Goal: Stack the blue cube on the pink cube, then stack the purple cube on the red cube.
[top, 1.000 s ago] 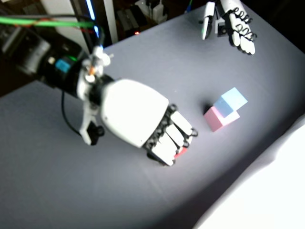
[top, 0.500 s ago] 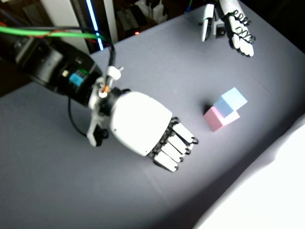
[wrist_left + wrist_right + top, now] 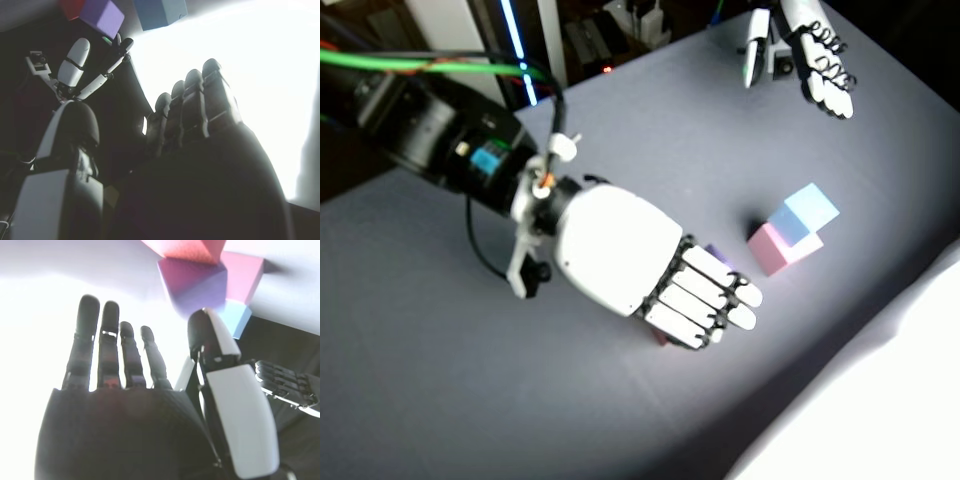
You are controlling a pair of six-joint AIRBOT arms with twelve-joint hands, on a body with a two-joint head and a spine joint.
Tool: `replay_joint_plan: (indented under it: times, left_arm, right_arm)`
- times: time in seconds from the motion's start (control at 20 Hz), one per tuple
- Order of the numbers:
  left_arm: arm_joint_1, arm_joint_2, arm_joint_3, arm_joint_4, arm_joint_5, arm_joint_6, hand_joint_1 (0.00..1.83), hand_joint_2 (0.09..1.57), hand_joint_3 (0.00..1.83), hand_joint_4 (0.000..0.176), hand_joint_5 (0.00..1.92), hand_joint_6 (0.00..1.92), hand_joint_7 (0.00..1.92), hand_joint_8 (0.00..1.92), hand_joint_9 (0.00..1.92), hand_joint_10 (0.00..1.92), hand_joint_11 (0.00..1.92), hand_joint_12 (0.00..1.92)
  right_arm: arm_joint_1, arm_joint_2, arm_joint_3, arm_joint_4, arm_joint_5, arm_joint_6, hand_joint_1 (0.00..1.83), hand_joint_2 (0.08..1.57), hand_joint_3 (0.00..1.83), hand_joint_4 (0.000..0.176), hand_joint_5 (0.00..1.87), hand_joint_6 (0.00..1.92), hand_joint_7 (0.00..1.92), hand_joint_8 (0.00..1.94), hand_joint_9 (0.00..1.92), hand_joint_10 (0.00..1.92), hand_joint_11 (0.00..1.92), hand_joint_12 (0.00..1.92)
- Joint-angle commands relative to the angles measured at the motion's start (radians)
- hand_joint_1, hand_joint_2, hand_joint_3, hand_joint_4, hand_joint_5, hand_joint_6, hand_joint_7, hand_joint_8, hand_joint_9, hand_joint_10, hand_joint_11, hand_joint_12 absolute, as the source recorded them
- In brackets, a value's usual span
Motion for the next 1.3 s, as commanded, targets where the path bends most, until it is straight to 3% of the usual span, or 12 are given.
replay_joint_plan:
  times: [0.0, 0.6, 0.75, 0.85, 0.9, 0.95, 1.0, 1.05, 1.1, 1.15, 1.2, 1.25]
  left_arm:
    - [-0.004, 0.002, -0.003, -0.004, -0.133, -0.005, 0.59, 1.39, 0.00, 0.022, 0.00, 0.00, 0.00, 0.00, 0.00, 0.00, 0.00, 0.00]
    - [0.006, 0.002, -0.005, -0.017, -0.141, -0.005, 0.56, 1.37, 0.00, 0.054, 0.00, 0.00, 0.00, 0.00, 0.00, 0.00, 0.00, 0.00]
    - [0.009, 0.000, -0.005, -0.022, -0.141, -0.005, 0.57, 1.37, 0.00, 0.056, 0.00, 0.00, 0.00, 0.00, 0.00, 0.00, 0.00, 0.00]
    - [0.010, -0.001, -0.005, -0.023, -0.141, -0.005, 0.56, 1.37, 0.00, 0.044, 0.00, 0.00, 0.00, 0.00, 0.00, 0.00, 0.00, 0.00]
    - [0.010, -0.002, -0.004, -0.024, -0.141, -0.005, 0.57, 1.38, 0.00, 0.042, 0.00, 0.00, 0.00, 0.00, 0.00, 0.00, 0.00, 0.00]
    - [0.011, -0.003, -0.003, -0.025, -0.140, -0.005, 0.57, 1.37, 0.00, 0.040, 0.00, 0.00, 0.00, 0.00, 0.00, 0.00, 0.00, 0.00]
    - [0.011, -0.004, -0.003, -0.025, -0.138, -0.005, 0.57, 1.37, 0.00, 0.040, 0.00, 0.00, 0.00, 0.00, 0.00, 0.00, 0.00, 0.00]
    - [0.011, -0.005, -0.002, -0.025, -0.136, -0.005, 0.58, 1.37, 0.00, 0.038, 0.00, 0.00, 0.00, 0.00, 0.00, 0.00, 0.00, 0.00]
    - [0.012, -0.005, -0.002, -0.025, -0.135, -0.005, 0.58, 1.37, 0.00, 0.038, 0.00, 0.00, 0.00, 0.00, 0.00, 0.00, 0.00, 0.00]
    - [0.013, -0.006, -0.002, -0.025, -0.134, -0.005, 0.62, 1.37, 0.00, 0.027, 0.00, 0.00, 0.00, 0.00, 0.00, 0.00, 0.00, 0.00]
    - [0.014, -0.006, -0.001, -0.025, -0.133, -0.005, 0.64, 1.37, 0.00, 0.029, 0.00, 0.00, 0.00, 0.00, 0.00, 0.00, 0.00, 0.00]
    - [0.014, -0.008, 0.001, -0.025, -0.130, -0.005, 0.66, 1.37, 0.00, 0.028, 0.00, 0.00, 0.00, 0.00, 0.00, 0.00, 0.00, 0.00]
  right_arm:
    - [0.008, 0.017, -0.005, -0.013, 0.144, 0.000, 0.67, 1.38, 0.00, 0.037, 0.02, 0.03, 0.03, 0.01, 0.00, 1.01, 0.00, 1.84]
    - [-0.004, 0.041, -0.049, -0.063, 0.174, 0.000, 0.63, 1.37, 0.00, 0.093, 0.03, 0.02, 0.02, 0.01, 0.00, 0.93, 0.00, 1.88]
    - [-0.004, 0.041, -0.056, -0.091, 0.173, 0.000, 0.62, 1.38, 0.00, 0.071, 0.02, 0.01, 0.03, 0.01, 0.00, 0.96, 0.00, 1.91]
    - [-0.004, 0.034, -0.047, -0.094, 0.166, 0.000, 0.62, 1.37, 0.00, 0.092, 0.04, 0.02, 0.08, 0.03, 0.00, 0.85, 0.00, 1.78]
    - [-0.004, 0.016, -0.035, -0.095, 0.155, 0.000, 0.66, 1.35, 0.00, 0.088, 0.02, 0.01, 0.07, 0.03, 0.00, 0.72, 0.00, 1.65]
    - [0.000, 0.003, -0.025, -0.095, 0.147, 0.000, 0.73, 1.30, 0.00, 0.088, 0.00, 0.00, 0.01, 0.00, 0.00, 0.35, 0.00, 1.66]
    - [0.007, -0.017, -0.009, -0.094, 0.128, 0.000, 0.73, 1.30, 0.00, 0.088, 0.00, 0.00, 0.01, 0.00, 0.00, 0.35, 0.00, 1.66]
    - [0.014, -0.038, 0.010, -0.094, 0.106, 0.000, 0.69, 1.25, 0.00, 0.103, 0.00, 0.00, 0.00, 0.00, 0.00, 0.01, 0.00, 1.27]
    - [0.020, -0.063, 0.032, -0.092, 0.079, 0.000, 0.69, 1.25, 0.00, 0.103, 0.00, 0.00, 0.00, 0.00, 0.00, 0.01, 0.00, 1.27]
    - [0.032, -0.096, 0.064, -0.082, 0.042, 0.000, 0.66, 1.22, 0.00, 0.028, 0.00, 0.00, 0.00, 0.00, 0.00, 0.00, 0.00, 0.33]
    - [0.036, -0.113, 0.083, -0.074, 0.025, 0.000, 0.67, 1.19, 0.00, 0.000, 0.00, 0.00, 0.00, 0.00, 0.03, 0.02, 0.00, 0.33]
    - [0.038, -0.134, 0.106, -0.063, 0.003, 0.000, 0.70, 1.20, 0.00, 0.000, 0.00, 0.00, 0.00, 0.00, 0.01, 0.00, 0.00, 0.19]
